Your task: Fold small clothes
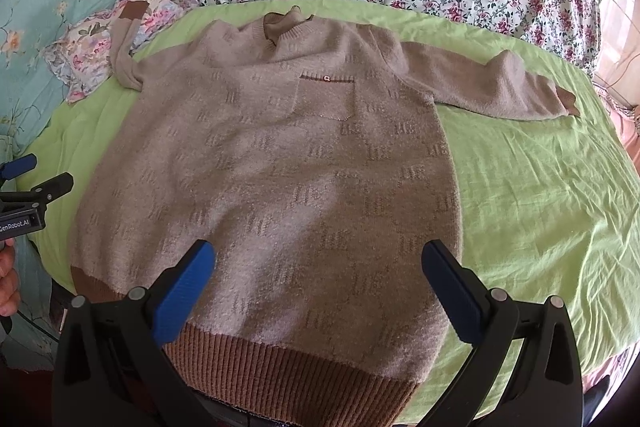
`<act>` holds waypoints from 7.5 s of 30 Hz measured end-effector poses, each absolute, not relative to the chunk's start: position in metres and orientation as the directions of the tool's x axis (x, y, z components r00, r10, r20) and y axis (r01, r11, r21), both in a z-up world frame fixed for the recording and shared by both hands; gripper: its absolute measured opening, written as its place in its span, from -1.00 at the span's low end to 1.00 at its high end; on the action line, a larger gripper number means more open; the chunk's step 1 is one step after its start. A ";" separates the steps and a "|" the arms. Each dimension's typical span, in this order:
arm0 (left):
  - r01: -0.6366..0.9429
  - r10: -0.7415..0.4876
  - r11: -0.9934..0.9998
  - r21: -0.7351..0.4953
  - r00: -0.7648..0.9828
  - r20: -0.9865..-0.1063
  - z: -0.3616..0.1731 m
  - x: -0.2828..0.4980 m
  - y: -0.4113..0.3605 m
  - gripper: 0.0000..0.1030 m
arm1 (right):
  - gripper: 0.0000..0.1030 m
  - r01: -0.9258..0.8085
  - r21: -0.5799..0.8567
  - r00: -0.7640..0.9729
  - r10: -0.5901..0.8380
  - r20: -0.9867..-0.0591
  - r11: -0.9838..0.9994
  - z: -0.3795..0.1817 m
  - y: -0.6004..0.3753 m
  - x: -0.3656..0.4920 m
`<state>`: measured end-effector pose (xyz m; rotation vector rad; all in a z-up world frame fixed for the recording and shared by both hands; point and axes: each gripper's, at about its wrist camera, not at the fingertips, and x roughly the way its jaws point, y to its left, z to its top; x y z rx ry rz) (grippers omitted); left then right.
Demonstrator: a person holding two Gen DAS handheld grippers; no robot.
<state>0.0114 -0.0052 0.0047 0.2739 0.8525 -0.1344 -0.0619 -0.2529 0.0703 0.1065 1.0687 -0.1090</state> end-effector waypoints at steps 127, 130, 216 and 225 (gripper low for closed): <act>0.249 -0.422 0.906 -0.342 0.505 -0.753 -0.077 0.253 -0.035 -0.86 | 0.18 0.390 0.503 0.550 0.243 -0.799 0.771 -0.063 -0.472 0.203; 0.248 -0.417 0.909 -0.336 0.497 -0.761 -0.079 0.253 -0.037 -0.87 | -0.82 0.364 0.533 0.543 0.292 -0.788 0.764 -0.069 -0.472 0.204; -0.231 0.288 0.957 0.176 0.679 -0.675 -0.021 0.457 0.118 -0.22 | 0.19 0.055 0.512 0.515 0.415 -0.750 0.857 0.001 -0.319 0.158; -0.056 -0.002 0.996 -0.075 0.788 -0.616 0.011 0.406 0.106 -0.79 | 0.19 0.067 0.517 0.536 0.406 -0.740 0.854 0.005 -0.323 0.153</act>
